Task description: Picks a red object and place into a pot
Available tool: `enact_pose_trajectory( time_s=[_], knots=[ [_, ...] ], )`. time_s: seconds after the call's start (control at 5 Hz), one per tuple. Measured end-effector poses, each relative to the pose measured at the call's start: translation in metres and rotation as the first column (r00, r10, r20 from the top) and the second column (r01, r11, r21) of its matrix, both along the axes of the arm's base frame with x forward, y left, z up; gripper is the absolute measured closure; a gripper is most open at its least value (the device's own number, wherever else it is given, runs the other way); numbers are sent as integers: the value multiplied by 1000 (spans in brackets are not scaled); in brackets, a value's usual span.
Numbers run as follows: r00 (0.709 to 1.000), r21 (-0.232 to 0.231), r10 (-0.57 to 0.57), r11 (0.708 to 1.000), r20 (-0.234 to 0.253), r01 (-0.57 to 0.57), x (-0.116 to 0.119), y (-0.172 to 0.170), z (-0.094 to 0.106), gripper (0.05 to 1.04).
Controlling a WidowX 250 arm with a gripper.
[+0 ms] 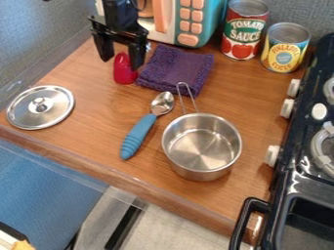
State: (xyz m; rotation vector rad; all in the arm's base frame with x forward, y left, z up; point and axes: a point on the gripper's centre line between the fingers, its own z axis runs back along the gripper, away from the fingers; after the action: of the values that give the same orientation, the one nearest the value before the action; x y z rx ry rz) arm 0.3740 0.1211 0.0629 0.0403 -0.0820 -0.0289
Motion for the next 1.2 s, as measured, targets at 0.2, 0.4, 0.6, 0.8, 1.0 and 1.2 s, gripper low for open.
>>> enact_pose_trajectory(
  time_s=[0.2, 0.4, 0.6, 0.8, 1.0, 1.2],
  knots=[
    [1000, 17, 16, 1000, -27, -15, 0, 2, -13, 76],
    [998, 26, 21, 999, -56, -20, -3, 4, -23, 133],
    [998, 37, 28, 999, -60, -26, -3, 6, -23, 327],
    [998, 27, 8, 1000, -67, -6, -2, 5, -19, 330],
    [1000, 12, -25, 1000, 4, 25, 1, -8, 18, 330],
    [977, 3, -192, 981, 95, 192, -1, -62, 54, 330]
  ],
)
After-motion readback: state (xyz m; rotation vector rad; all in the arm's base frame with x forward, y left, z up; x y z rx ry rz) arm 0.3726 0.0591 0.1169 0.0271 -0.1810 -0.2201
